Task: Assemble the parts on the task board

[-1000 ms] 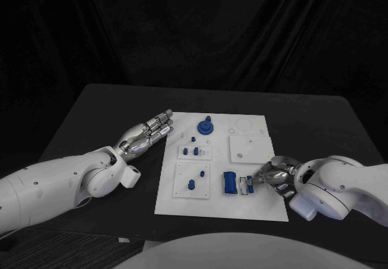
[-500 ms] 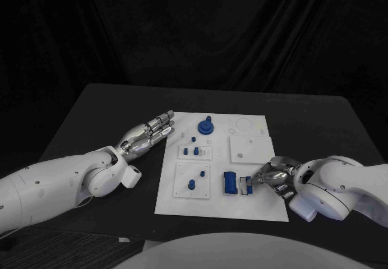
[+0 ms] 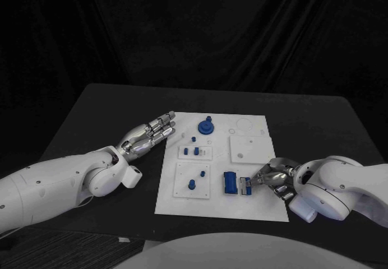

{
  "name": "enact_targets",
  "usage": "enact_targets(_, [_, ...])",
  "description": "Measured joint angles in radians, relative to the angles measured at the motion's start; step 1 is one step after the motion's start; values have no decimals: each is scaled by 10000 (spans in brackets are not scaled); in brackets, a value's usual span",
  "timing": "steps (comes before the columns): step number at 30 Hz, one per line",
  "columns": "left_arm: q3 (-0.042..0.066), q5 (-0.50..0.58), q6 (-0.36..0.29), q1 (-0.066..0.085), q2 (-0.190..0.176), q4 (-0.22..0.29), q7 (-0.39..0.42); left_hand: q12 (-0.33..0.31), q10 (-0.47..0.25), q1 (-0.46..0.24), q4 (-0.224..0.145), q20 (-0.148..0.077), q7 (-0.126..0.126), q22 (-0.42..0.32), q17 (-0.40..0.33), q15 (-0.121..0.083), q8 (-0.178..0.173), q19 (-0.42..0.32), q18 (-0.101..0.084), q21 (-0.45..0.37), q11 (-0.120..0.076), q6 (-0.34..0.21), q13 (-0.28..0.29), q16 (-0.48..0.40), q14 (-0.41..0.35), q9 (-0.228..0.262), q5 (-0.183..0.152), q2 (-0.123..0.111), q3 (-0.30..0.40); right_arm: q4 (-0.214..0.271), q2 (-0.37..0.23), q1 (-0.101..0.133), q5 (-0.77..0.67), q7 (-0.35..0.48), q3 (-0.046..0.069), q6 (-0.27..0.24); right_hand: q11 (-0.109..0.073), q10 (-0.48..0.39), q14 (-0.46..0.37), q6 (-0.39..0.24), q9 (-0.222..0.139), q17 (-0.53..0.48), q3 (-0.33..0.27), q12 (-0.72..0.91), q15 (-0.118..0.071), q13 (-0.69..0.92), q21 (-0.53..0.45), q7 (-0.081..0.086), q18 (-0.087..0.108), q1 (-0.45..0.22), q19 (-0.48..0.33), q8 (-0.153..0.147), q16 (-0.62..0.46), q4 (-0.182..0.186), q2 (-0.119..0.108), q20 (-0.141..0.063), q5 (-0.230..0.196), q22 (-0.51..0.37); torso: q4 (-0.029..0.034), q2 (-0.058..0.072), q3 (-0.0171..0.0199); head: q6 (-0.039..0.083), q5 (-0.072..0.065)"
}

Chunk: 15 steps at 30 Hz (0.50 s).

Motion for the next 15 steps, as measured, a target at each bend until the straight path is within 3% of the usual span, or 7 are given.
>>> enact_targets(4, [0,-1,17,0,8,-1,-17,0,0,0,0,0,0,0,1,0,0,0,1,0,0,0,0,0,0,0,0,0,0,-30,16,0,11,-9,0,7,0,0,0,-22,9,-9,-42,0,0,0,0,-21,-1,-2,0,6,-37,42,2,0,-117,0,1,1,-1,0,10])
enact_targets(15, [0,-2,65,0,31,-2,-60,0,0,47,-56,35,0,1,1,72,0,-36,0,0,0,0,3,0,0,1,38,47,56,-117,79,1,30,-44,0,108,-1,1,0,-175,96,-96,-424,0,-2,-1,-39,-38,0,-4,0,88,-37,96,76,0,-1238,0,5,12,-2,0,48])
